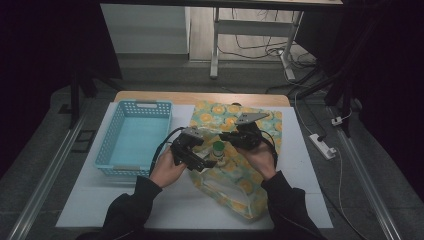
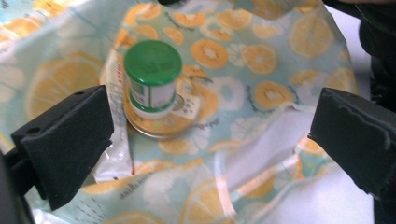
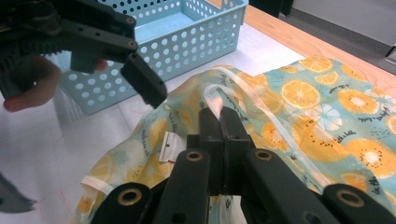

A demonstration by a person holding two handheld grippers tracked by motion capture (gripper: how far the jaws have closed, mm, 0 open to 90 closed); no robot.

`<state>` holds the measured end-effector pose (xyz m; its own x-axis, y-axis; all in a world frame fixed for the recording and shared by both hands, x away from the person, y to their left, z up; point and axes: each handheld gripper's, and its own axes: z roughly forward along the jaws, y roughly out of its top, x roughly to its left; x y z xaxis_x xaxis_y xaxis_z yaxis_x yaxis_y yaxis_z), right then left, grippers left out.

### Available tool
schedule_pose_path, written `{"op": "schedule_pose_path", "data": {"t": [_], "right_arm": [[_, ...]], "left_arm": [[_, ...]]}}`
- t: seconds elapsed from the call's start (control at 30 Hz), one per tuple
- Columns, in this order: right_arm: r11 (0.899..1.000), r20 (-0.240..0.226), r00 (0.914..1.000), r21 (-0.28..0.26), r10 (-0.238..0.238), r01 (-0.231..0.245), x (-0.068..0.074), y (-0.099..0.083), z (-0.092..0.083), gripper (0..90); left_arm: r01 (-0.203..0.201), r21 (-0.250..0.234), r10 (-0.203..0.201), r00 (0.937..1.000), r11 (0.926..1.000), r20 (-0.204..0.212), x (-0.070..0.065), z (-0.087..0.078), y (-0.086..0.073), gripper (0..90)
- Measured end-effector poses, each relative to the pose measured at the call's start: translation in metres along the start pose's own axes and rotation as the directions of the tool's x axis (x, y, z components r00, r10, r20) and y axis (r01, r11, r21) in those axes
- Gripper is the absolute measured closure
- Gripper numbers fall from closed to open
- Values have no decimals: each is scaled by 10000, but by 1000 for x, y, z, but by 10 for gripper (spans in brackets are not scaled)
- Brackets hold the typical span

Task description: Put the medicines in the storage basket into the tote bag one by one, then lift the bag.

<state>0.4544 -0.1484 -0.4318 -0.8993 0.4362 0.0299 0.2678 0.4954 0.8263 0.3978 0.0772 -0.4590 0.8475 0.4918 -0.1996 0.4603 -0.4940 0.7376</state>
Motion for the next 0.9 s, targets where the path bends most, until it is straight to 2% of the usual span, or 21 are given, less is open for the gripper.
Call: {"op": "schedule_pose_path", "data": {"t": [0.17, 0.3, 0.37, 0.53, 0.7, 0.77, 0.83, 0.9], "right_arm": [[10000, -35, 10000, 52, -67, 67, 3, 0, 1, 900], [9999, -55, 9999, 76, -94, 95, 4, 0, 1, 900], [9999, -65, 9999, 82, -99, 100, 4, 1, 1, 900], [9999, -85, 9999, 35, -94, 94, 5, 1, 0, 900], [9999, -68, 9999, 13, -107, 107, 4, 2, -1, 900], [10000, -68, 9999, -25, -91, 91, 4, 2, -2, 900], [9999, -50, 9999, -35, -108, 108, 4, 3, -2, 900], [9999, -53, 9999, -34, -103, 103, 4, 3, -3, 900]], "left_arm": [[-228, 159, 228, 9997, 9996, -31, -7, 1, -7, 5], [-396, 262, 404, 9987, 9989, -316, -11, 2, -11, 9], [-373, 284, 384, 9986, 9989, -367, -13, 4, -13, 8], [-226, 876, 262, 9989, 9959, -393, -15, 16, -13, 15], [-358, 1472, 429, 9981, 9885, -452, -14, 35, -15, 25], [-577, 1759, 646, 9973, 9827, -339, -14, 42, -16, 28], [-634, 1956, 689, 9974, 9786, -214, -14, 47, -17, 31], [-713, 2139, 799, 9963, 9742, -316, -14, 52, -18, 53]]}}
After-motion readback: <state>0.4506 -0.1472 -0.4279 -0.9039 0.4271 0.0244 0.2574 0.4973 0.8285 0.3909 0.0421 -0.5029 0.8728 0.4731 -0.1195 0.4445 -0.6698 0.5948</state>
